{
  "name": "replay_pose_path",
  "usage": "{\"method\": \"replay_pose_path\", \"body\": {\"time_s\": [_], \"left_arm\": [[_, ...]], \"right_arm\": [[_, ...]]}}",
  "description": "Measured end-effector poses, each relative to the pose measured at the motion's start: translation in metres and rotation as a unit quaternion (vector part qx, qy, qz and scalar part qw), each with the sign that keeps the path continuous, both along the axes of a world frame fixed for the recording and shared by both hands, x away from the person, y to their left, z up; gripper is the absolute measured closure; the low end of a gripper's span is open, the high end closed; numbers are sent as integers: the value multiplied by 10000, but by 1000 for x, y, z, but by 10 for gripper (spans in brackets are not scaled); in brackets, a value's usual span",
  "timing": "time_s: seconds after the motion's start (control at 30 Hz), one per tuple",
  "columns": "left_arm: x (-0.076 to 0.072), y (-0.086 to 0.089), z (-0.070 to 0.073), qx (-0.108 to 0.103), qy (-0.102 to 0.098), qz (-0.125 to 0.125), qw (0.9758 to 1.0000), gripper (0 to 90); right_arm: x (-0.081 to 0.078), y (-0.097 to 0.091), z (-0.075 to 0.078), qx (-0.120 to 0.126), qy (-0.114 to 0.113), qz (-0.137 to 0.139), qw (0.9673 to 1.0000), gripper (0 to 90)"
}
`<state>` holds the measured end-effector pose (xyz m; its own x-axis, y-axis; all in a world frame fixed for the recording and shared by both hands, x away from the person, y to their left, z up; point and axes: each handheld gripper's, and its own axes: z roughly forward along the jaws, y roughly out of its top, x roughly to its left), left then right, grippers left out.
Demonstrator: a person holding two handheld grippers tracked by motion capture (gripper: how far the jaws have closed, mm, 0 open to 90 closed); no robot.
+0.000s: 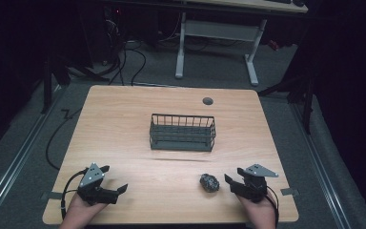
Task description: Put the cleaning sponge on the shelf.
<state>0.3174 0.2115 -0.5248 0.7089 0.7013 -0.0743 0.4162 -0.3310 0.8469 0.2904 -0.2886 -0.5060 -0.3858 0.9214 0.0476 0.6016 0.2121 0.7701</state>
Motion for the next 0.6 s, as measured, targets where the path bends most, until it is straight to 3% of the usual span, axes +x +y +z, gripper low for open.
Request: {"method": "replay_pose_path", "body": {"time_s": [0.13,0.6], "left_arm": [[1,0,0,-9,-7,-11,10000,8],[1,-2,0,12,-6,5,10000,8]], "right_arm": [[-1,4,-2,-165,-1,21,9999,379],[2,-3,-7,-27,64,-151,9999,352]]}}
